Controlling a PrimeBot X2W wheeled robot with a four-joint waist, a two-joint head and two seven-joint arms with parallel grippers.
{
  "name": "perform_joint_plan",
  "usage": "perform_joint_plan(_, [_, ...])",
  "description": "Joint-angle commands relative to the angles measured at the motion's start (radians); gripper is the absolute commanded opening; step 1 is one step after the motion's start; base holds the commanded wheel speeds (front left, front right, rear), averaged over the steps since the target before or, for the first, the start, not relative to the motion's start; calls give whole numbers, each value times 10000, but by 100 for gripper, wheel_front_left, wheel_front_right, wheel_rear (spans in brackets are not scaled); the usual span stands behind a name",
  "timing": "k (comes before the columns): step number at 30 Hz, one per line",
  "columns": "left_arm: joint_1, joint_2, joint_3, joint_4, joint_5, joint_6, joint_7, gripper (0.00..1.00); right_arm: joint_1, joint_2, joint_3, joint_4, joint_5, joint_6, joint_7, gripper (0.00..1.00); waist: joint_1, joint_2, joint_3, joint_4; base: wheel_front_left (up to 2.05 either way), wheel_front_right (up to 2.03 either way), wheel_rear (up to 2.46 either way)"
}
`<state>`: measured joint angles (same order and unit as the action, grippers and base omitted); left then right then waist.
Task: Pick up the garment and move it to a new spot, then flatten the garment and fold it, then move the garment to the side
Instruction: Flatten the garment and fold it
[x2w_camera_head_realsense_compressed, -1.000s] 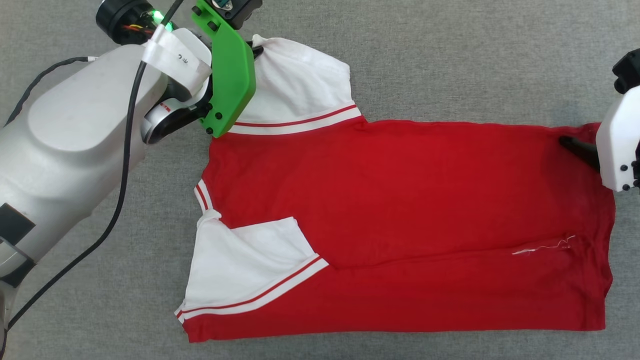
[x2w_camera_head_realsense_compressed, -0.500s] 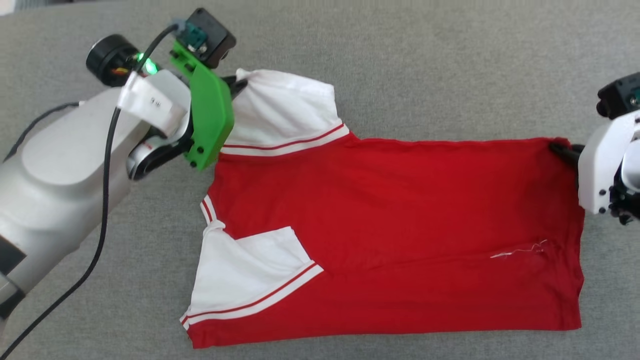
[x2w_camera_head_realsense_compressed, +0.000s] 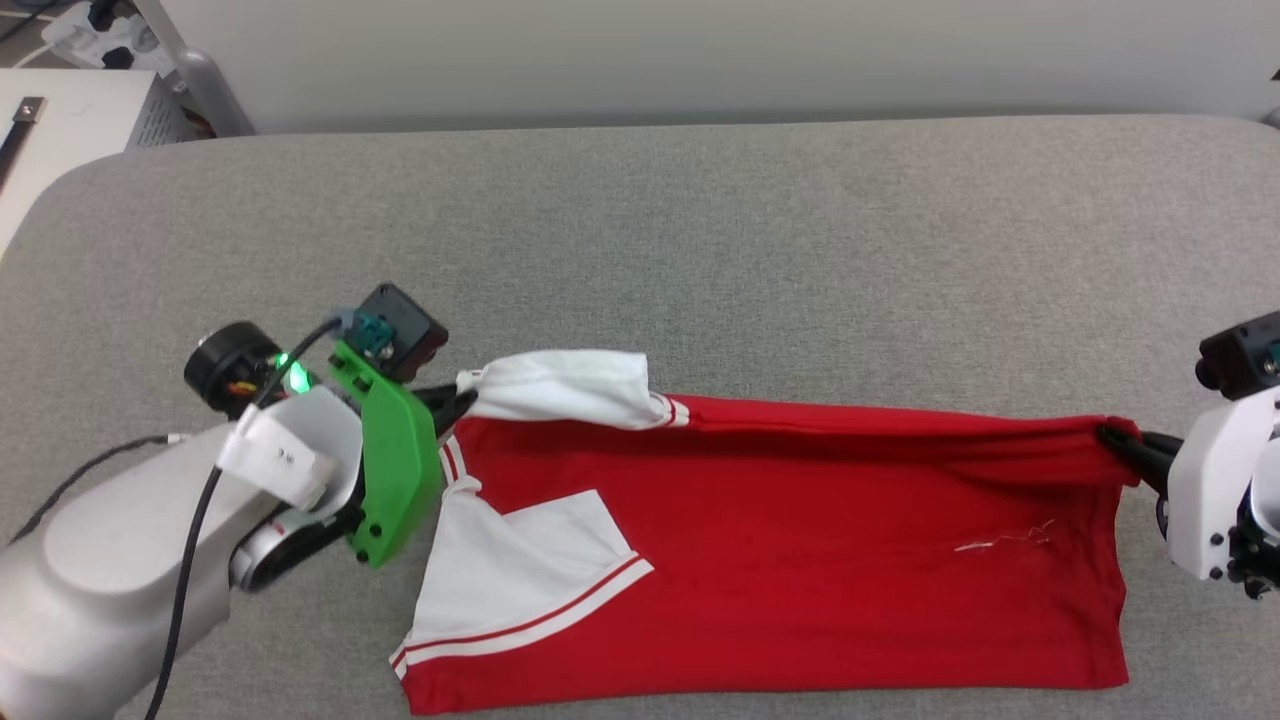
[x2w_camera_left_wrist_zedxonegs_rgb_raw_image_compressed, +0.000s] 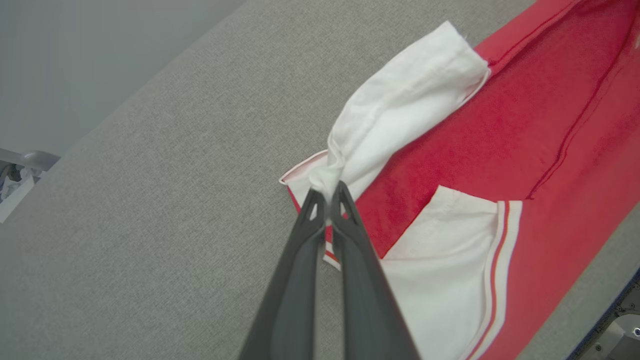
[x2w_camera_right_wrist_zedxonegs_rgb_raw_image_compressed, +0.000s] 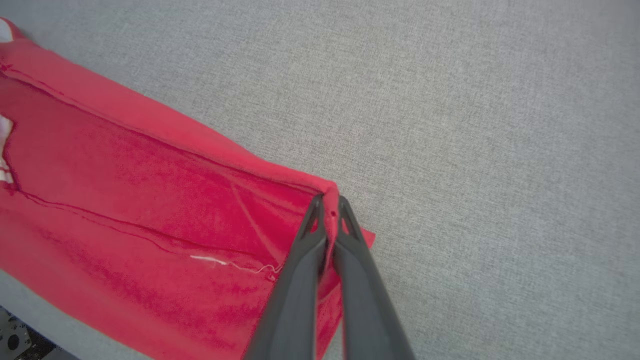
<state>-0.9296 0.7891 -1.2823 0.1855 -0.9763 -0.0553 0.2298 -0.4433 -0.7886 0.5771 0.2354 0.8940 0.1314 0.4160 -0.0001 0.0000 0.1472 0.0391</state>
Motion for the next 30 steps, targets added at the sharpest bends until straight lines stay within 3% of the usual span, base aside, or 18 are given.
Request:
perform_joint_plan(1, [415, 165, 21, -177, 35, 152, 6, 0, 294, -44, -86, -73, 83, -7, -106, 0, 1, 0, -272, 39, 0, 0, 0])
perform_joint_plan(6, [1765, 599, 21, -1068, -87, 719, -80, 0, 1295, -13, -355, -230, 207, -7, -143, 0, 1, 0, -609, 15, 0, 0, 0])
perform_joint_plan(7, [2572, 743, 21, -1470, -180, 1057, -91, 0, 1862, 78, -513, -316, 249, -7, -125, 0, 1, 0, -723, 4, 0, 0, 0])
perform_joint_plan(11, [3445, 773, 21, -1744, -302, 1364, -150, 0, 2480, 221, -687, -344, 259, -7, -42, 0, 1, 0, -766, -2, 0, 0, 0])
perform_joint_plan(16, [4016, 546, 31, -1604, -466, 1490, -264, 0, 3009, 505, -803, -82, 133, -7, 109, 0, 1, 0, -540, 32, 0, 0, 0])
perform_joint_plan(23, [4150, 61, 51, -615, -438, 1303, -445, 0, 2992, 1142, -673, 587, -308, -7, -73, 0, 1, 0, -203, 3, 0, 0, 0])
perform_joint_plan(24, [4159, 19, 86, -519, -425, 1342, -549, 0, 2974, 1207, -704, 651, -324, -7, -159, 20, 1, 0, -206, -2, 0, 0, 0])
perform_joint_plan(25, [4177, -13, 140, -428, -428, 1386, -681, 52, 2952, 1275, -752, 701, -339, -7, -270, 80, 1, 0, -232, -13, 0, 0, 0])
perform_joint_plan(26, [4199, -12, 182, -388, -418, 1420, -800, 98, 2929, 1299, -775, 703, -377, -7, -361, 100, 1, 0, -266, -37, 0, 0, 0])
perform_joint_plan(30, [4453, 18, 582, -369, -392, 1938, -1764, 100, 2915, 1287, -989, 499, -388, -7, -827, 100, 1, 0, -507, -144, 0, 0, 0])
